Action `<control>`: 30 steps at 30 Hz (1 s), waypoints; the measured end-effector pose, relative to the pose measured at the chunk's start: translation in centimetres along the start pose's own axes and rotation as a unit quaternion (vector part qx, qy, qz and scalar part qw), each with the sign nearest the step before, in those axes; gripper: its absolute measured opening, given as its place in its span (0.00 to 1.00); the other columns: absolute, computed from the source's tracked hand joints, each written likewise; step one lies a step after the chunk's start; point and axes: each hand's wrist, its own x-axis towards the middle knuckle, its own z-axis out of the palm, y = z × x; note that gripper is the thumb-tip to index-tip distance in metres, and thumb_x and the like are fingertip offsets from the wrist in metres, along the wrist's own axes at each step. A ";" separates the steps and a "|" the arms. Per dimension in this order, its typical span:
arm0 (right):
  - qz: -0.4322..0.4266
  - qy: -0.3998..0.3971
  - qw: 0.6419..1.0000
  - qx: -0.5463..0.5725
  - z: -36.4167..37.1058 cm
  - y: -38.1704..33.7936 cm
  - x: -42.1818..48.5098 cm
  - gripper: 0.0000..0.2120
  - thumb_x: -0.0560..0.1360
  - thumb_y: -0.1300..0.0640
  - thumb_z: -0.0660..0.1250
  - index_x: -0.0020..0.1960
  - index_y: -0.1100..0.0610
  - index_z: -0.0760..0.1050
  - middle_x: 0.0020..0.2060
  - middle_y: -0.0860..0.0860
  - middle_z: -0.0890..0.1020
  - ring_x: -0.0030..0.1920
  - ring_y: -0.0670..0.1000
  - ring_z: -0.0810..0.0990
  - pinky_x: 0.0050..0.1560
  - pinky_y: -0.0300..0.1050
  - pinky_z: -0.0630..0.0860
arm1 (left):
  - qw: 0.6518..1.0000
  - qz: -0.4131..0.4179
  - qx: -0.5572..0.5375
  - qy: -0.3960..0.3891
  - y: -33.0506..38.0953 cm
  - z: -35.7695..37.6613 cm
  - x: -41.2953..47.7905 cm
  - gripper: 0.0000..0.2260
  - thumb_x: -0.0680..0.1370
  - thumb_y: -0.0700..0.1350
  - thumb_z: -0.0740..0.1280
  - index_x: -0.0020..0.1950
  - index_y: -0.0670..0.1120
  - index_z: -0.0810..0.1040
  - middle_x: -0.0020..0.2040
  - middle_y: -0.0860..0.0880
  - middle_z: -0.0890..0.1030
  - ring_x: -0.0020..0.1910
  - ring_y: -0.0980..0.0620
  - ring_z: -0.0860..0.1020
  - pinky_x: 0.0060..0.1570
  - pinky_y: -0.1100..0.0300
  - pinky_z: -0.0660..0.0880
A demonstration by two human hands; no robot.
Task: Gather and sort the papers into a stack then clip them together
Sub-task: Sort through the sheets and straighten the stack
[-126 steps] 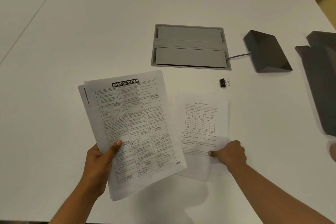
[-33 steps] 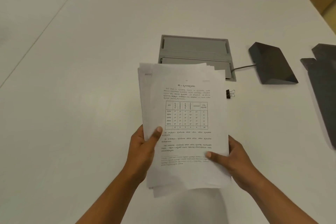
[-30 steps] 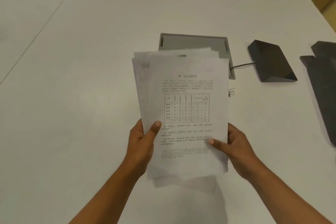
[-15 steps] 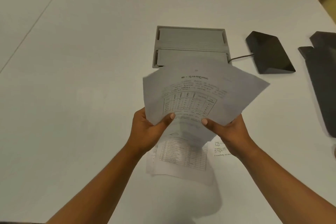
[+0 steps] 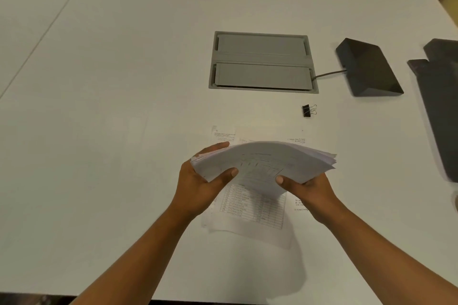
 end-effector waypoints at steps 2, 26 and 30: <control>0.007 -0.002 1.000 -0.014 0.1 0.5 0.1 0.25 0.67 0.57 0.77 0.60 0.43 0.75 0.54 0.46 0.84 0.56 0.45 0.82 0.49 0.42 0.82 | 1.000 -0.018 0.001 0.008 -0.2 0.3 -0.1 0.18 0.73 0.40 0.74 0.56 0.60 0.78 0.47 0.63 0.84 0.52 0.59 0.81 0.45 0.64 0.81; 0.248 0.188 0.948 0.068 -8.4 8.4 -3.7 0.23 0.73 0.63 0.71 0.68 0.60 0.74 0.61 0.59 0.82 0.58 0.62 0.81 0.63 0.62 0.74 | 0.800 -0.225 0.556 0.013 -11.0 4.8 -3.2 0.39 0.65 0.69 0.71 0.65 0.45 0.67 0.61 0.46 0.70 0.59 0.47 0.72 0.55 0.54 0.71; 0.311 0.194 0.929 0.049 -7.7 10.4 -3.4 0.21 0.75 0.65 0.69 0.68 0.61 0.74 0.60 0.59 0.82 0.59 0.63 0.80 0.63 0.66 0.73 | 0.831 -0.238 0.502 0.023 -11.5 4.3 -3.1 0.41 0.64 0.61 0.78 0.67 0.45 0.64 0.61 0.45 0.68 0.56 0.47 0.75 0.53 0.54 0.77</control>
